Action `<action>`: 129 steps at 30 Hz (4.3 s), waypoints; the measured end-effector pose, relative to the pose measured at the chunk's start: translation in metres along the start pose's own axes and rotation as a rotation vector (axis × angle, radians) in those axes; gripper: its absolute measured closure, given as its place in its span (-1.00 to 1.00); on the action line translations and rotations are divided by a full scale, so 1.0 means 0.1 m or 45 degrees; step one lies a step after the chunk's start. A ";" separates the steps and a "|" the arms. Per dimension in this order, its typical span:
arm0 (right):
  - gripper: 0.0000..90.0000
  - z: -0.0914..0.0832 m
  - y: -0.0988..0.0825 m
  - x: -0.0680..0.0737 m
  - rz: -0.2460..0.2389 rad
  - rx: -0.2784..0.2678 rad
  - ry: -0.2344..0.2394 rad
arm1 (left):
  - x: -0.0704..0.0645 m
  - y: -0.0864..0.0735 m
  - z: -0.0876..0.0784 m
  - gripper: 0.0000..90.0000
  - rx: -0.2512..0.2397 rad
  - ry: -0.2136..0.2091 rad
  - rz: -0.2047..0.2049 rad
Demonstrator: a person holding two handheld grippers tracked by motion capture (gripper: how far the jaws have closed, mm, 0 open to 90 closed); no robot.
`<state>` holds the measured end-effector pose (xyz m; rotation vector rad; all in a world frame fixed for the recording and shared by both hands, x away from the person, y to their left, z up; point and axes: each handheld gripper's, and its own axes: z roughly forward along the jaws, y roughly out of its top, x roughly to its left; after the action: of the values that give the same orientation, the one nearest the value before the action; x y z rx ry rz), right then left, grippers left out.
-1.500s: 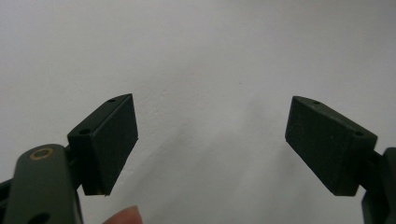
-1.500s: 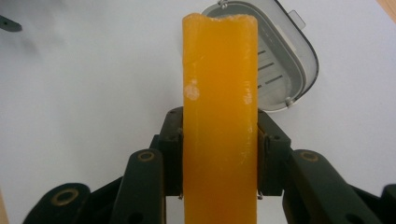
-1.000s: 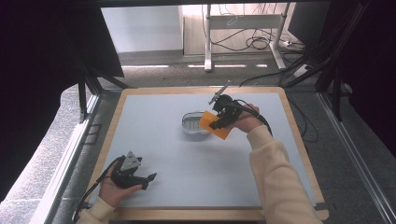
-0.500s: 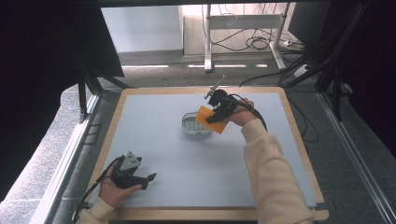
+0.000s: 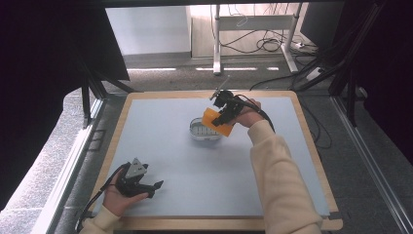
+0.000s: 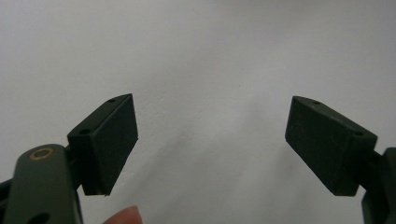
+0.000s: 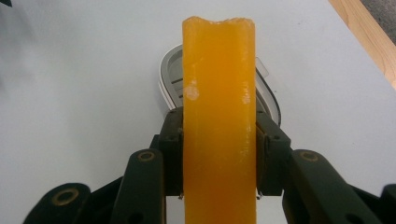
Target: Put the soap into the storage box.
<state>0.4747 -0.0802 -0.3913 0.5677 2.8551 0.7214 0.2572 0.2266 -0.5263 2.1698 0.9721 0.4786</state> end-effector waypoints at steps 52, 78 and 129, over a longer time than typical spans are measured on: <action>0.37 0.58 0.37 -0.18 -0.263 0.117 0.098 | 0.02 -0.01 0.01 -0.63 0.026 -0.015 -0.007; -0.30 0.61 0.26 -0.23 -0.097 -0.017 -0.099 | 0.03 -0.01 0.01 -0.63 0.036 -0.015 -0.001; -0.57 -0.14 -2.04 0.84 0.459 -0.365 -0.242 | 0.03 0.00 0.00 -0.63 0.010 0.006 -0.028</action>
<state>0.3281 -0.2189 -0.4814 1.0529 2.4410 1.0448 0.2593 0.2289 -0.5267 2.1636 1.0010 0.4709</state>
